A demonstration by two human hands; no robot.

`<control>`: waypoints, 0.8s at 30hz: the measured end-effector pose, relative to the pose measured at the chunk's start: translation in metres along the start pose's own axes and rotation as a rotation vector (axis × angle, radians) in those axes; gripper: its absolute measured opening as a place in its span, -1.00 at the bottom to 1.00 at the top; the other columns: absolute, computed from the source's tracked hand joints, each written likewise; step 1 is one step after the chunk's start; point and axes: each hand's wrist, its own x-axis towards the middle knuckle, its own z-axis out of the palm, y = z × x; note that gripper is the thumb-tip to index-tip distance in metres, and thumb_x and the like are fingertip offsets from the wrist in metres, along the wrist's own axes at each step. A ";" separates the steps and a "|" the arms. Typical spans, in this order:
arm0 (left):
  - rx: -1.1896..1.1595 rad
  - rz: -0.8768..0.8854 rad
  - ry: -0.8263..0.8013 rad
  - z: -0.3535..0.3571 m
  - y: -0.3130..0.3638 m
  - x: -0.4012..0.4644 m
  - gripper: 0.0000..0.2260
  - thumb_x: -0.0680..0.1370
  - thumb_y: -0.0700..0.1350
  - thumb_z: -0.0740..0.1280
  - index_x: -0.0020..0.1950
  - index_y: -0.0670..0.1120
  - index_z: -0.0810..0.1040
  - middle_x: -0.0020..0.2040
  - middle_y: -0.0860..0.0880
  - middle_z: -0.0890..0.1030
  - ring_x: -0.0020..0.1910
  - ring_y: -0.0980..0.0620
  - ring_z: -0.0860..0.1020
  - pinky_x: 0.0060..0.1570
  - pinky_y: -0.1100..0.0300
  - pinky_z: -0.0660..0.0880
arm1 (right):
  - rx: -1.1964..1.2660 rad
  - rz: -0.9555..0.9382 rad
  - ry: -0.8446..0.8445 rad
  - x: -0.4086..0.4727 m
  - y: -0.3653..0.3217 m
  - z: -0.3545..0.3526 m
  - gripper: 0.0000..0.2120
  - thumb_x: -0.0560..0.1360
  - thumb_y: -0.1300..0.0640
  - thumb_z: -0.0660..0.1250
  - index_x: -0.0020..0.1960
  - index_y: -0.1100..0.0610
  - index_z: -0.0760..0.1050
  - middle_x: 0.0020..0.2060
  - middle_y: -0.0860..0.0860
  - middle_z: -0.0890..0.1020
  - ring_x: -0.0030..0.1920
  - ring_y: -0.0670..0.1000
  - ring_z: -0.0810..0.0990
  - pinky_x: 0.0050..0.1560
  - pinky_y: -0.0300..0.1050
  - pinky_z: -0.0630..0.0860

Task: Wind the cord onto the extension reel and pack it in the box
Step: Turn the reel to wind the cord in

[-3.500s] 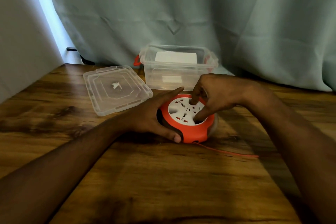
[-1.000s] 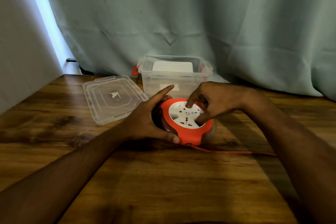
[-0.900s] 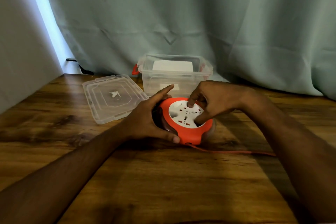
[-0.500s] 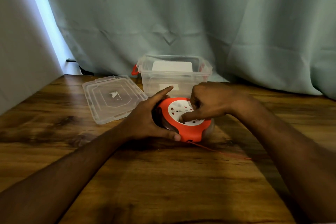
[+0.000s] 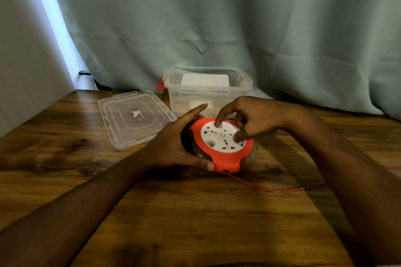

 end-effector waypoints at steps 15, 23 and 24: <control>-0.024 0.004 0.022 0.000 -0.003 0.004 0.20 0.22 0.11 0.71 0.64 0.30 -0.01 0.42 0.26 0.41 0.34 0.30 0.45 0.25 0.45 0.45 | -0.150 0.141 0.056 -0.003 -0.006 0.007 -0.61 0.37 -0.30 0.53 0.04 -0.07 0.64 -0.26 -0.21 0.56 -0.23 -0.17 0.55 -0.30 -0.31 0.34; -0.019 0.019 0.019 0.000 -0.005 0.004 0.21 0.22 0.09 0.72 0.65 0.25 -0.01 0.38 0.30 0.43 0.33 0.41 0.46 0.27 0.45 0.43 | -0.221 0.138 0.101 0.002 -0.012 0.016 -0.47 0.38 -0.47 0.37 -0.33 0.01 0.57 -0.42 -0.13 0.62 -0.37 -0.09 0.63 -0.37 -0.21 0.43; -0.018 0.019 0.017 0.001 -0.005 0.004 0.21 0.22 0.09 0.72 0.66 0.25 -0.01 0.37 0.31 0.43 0.32 0.43 0.45 0.26 0.46 0.43 | -0.229 0.144 0.113 0.002 -0.013 0.018 -0.47 0.40 -0.47 0.35 -0.36 -0.01 0.52 -0.46 -0.13 0.58 -0.39 -0.08 0.59 -0.37 -0.21 0.38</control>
